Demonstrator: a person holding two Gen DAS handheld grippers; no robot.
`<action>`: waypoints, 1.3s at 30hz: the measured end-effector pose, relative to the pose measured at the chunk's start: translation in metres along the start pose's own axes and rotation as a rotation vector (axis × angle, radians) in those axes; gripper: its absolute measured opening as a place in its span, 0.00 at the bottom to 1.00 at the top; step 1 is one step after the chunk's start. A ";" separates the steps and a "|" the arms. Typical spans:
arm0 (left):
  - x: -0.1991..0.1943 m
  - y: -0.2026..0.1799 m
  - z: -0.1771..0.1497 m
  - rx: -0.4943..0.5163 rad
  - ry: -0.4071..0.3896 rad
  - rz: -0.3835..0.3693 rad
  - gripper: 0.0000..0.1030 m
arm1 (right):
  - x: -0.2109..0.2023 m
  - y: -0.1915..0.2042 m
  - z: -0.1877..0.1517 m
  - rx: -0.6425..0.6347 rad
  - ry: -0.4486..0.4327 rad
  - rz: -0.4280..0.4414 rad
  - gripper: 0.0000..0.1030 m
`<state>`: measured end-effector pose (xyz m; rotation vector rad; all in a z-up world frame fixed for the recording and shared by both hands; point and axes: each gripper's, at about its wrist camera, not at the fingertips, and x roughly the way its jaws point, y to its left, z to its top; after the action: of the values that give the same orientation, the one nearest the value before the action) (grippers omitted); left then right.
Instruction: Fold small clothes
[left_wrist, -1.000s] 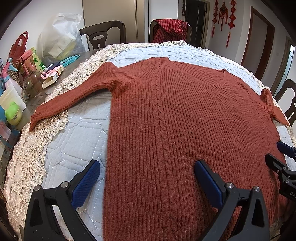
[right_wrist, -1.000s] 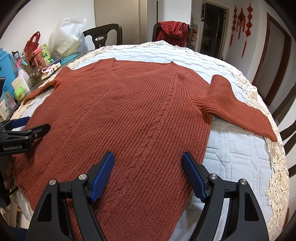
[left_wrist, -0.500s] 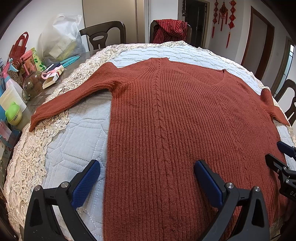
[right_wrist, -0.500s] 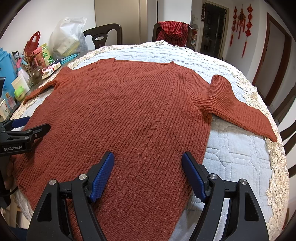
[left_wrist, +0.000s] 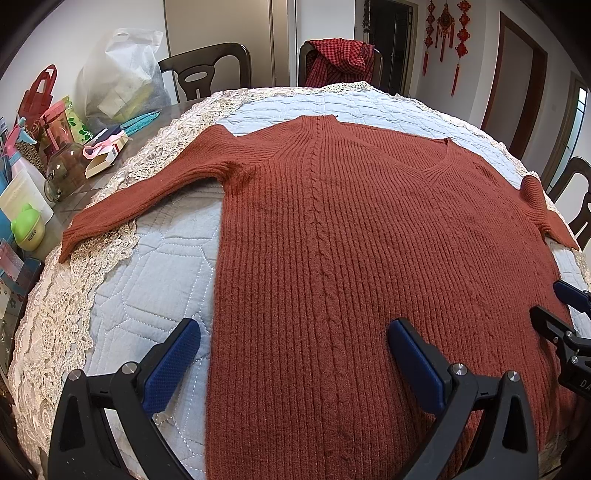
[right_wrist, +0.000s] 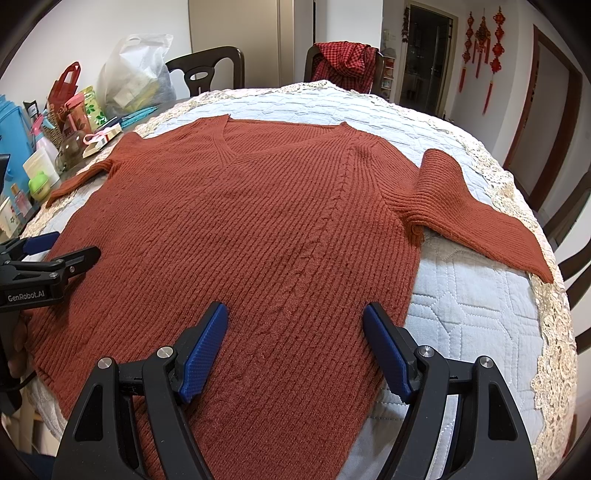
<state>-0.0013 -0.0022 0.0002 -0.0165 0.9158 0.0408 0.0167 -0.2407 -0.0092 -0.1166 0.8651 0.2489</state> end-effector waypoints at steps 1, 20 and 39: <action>0.000 0.000 0.000 0.000 0.000 0.000 1.00 | 0.000 0.000 0.000 0.000 0.000 0.000 0.73; 0.001 0.002 0.000 -0.001 0.004 -0.003 1.00 | 0.001 -0.001 0.002 0.004 0.031 0.006 0.73; -0.002 0.001 0.001 0.003 0.004 -0.015 0.99 | -0.004 -0.004 0.005 0.014 0.036 0.041 0.74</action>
<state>-0.0019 -0.0012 0.0021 -0.0204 0.9196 0.0257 0.0193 -0.2444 -0.0032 -0.0906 0.9055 0.2795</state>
